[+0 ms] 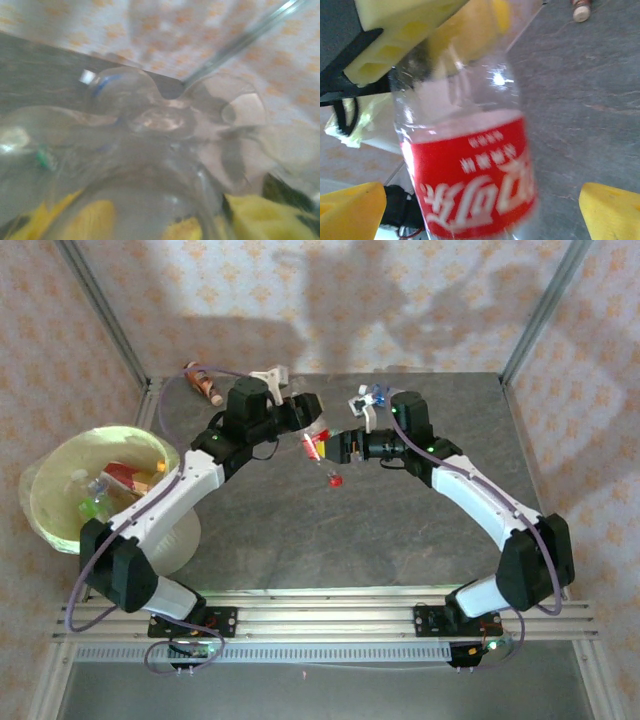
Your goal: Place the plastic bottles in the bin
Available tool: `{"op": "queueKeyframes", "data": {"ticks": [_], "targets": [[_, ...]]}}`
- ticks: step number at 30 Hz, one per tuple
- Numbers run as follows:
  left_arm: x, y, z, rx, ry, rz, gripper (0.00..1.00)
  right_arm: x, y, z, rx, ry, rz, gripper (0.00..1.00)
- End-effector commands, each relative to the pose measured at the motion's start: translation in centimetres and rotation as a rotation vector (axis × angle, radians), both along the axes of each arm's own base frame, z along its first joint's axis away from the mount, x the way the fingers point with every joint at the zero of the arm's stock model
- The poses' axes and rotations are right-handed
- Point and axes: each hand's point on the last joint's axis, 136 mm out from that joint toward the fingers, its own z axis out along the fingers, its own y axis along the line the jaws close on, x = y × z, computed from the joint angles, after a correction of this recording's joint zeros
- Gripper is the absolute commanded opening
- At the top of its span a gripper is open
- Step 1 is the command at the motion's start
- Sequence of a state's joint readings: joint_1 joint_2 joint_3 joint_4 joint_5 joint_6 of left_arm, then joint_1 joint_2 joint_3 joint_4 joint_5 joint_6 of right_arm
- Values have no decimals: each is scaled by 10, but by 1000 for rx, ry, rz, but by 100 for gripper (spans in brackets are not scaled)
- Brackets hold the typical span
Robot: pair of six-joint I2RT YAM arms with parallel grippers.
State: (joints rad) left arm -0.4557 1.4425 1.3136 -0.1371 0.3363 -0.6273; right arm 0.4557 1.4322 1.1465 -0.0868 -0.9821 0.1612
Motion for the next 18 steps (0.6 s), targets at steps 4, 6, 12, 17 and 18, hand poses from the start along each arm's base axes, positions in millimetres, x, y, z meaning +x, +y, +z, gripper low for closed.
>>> {"op": "queueKeyframes", "data": {"ticks": [4, 6, 12, 17, 18], "targets": [[-16, 109, 53, 344, -73, 426, 47, 16, -27, 33, -63, -205, -192, 99], [-27, 136, 71, 415, -92, 519, 47, 18, -33, 36, -51, -244, -235, 99], [-70, 205, 123, 566, -131, 733, 47, 30, -49, 35, -65, -284, -360, 99], [-115, 261, 165, 687, -176, 923, 47, 42, -60, 24, -113, -261, -449, 99], [-124, 271, 172, 707, -179, 963, 48, 44, -62, 22, -118, -255, -460, 99]]}}
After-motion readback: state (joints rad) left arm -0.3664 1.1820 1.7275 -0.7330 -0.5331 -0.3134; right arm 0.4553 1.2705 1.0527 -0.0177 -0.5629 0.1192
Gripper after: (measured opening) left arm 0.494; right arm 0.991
